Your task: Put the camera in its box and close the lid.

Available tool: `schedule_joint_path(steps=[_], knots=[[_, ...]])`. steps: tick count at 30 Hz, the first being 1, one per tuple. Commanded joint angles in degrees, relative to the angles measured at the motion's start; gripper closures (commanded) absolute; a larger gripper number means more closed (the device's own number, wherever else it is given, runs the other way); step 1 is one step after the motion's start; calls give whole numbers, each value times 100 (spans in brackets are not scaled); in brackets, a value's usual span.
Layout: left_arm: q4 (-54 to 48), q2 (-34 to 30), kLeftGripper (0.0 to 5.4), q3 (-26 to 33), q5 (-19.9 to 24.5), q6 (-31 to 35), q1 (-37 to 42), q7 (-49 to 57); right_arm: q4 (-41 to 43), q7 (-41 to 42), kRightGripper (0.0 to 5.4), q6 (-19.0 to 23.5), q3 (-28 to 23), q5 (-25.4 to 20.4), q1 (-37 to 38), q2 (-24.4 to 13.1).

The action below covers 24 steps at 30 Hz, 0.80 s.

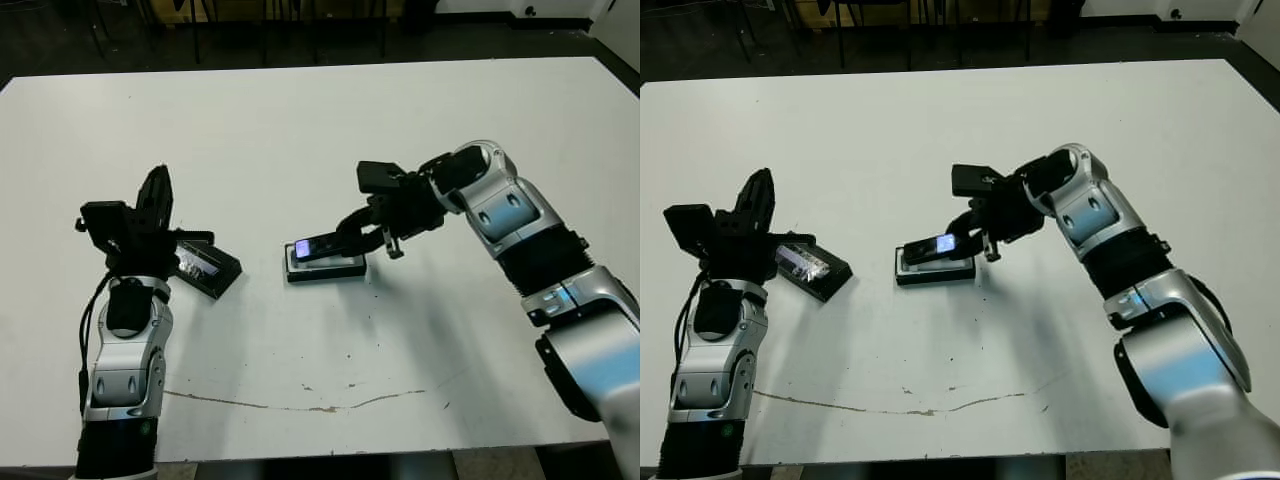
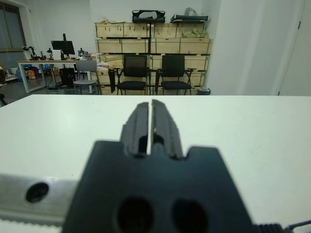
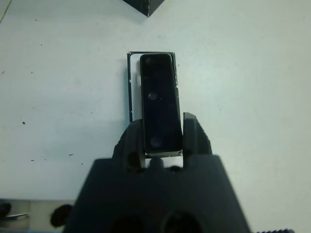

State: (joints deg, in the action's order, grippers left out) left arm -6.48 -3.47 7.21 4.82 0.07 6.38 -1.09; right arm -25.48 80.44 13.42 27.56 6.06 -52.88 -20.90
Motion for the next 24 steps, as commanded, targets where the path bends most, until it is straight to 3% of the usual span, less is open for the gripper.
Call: schedule_joint_path(steps=[1, 4, 17, 24], knots=[[91, -7, 540, 18, -3, 34, -43, 25, 154, 51, 483, -113, 87, 39, 144, -120], [87, -2, 540, 14, -11, 41, -43, 40, 259, 38, 483, -340, 176, 117, 164, -158], [142, -26, 540, 22, -7, -42, -69, 7, 362, -150, 483, -202, 315, 315, 198, -154], [176, -8, 540, 26, 11, -41, -62, 13, 430, -309, 483, 531, 111, 179, 162, -150]])
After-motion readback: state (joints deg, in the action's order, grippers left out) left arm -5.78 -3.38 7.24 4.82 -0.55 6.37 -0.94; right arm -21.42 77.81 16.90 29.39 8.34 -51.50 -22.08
